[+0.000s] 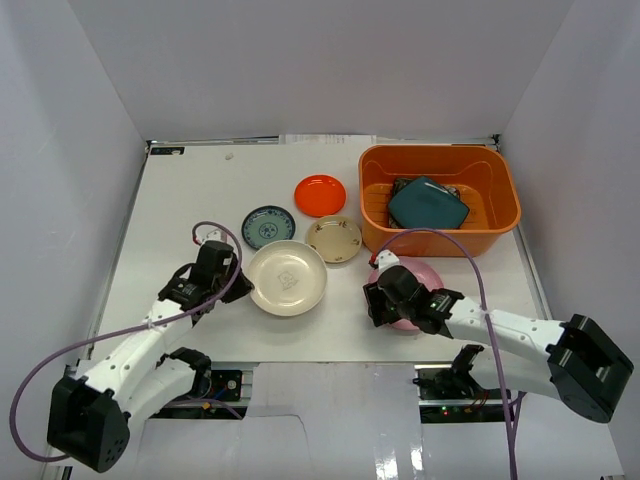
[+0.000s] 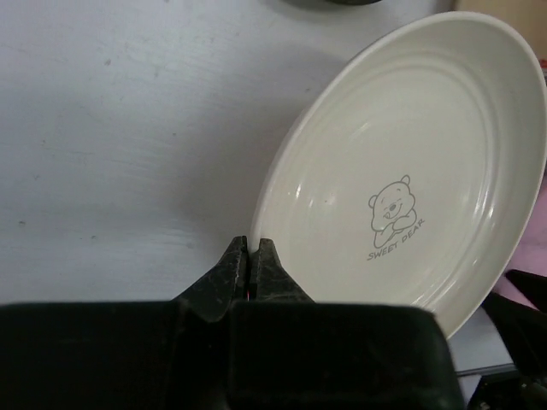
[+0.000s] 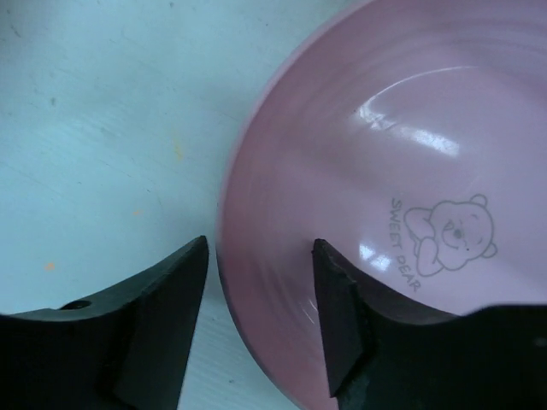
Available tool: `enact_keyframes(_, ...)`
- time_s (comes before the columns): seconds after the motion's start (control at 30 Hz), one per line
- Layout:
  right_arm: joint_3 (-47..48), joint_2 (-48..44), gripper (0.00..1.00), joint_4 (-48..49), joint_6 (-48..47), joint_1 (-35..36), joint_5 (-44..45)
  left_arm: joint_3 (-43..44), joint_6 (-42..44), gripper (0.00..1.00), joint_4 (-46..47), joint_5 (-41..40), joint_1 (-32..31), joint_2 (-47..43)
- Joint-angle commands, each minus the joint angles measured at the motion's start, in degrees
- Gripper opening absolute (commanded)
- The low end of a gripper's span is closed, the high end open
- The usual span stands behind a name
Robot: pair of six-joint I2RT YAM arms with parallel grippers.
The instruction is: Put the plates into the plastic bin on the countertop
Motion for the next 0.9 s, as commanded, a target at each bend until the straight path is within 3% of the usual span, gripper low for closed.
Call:
enact_keyframes(0.0, 3.00, 4.06, 0.54, 1.16, 0.56, 1.82, 4.63, 6.44, 1.23, 0.00, -3.54, 0.04, -0.16, -5.83)
enact_keyframes(0.03, 3.44, 4.94, 0.47, 0.99, 0.47, 2.52, 4.98, 7.15, 1.40, 0.00, -4.08, -0.05, -0.07, -6.63)
enact_keyframes(0.07, 3.88, 5.99, 0.26, 0.12, 0.82, 2.96, 5.59, 7.77, 1.49, 0.00, -4.43, -0.32, -0.07, -7.94)
enact_keyframes(0.1, 5.10, 6.35, 0.17, -0.59, 0.91, 3.49, 5.77, 8.30, 1.67, 0.00, -4.61, -0.32, -0.16, -8.47)
enact_keyframes(0.17, 7.21, 6.01, 0.08, -3.22, 1.26, 5.59, 7.17, 9.79, 1.67, 0.00, -4.44, -0.75, -0.16, -9.18)
enact_keyframes(0.43, 30.28, -1.47, 0.08, -25.01, 2.76, 14.64, 15.43, 12.61, 3.86, 0.00, 1.18, -2.69, -0.07, -10.85)
enact_keyframes(0.57, 40.85, -1.47, 0.08, -27.32, -0.05, 16.85, 15.79, 13.66, 5.79, 0.00, 2.77, -2.34, -0.07, -12.34)
enact_keyframes(0.7, 49.39, 0.37, 0.08, -25.56, -6.81, 16.85, 23.41, 12.27, 5.98, 0.00, 3.03, -0.32, -0.07, -13.22)
enact_keyframes(0.77, 51.33, 2.82, 0.08, -22.59, -13.13, 12.31, 26.60, 11.47, 5.80, 0.00, 3.12, 1.00, -0.07, -13.57)
enact_keyframes(0.87, 53.80, 6.26, 0.08, -16.02, -18.84, -3.76, 16.28, 10.50, 5.10, 0.00, 3.21, 3.19, -0.07, -13.93)
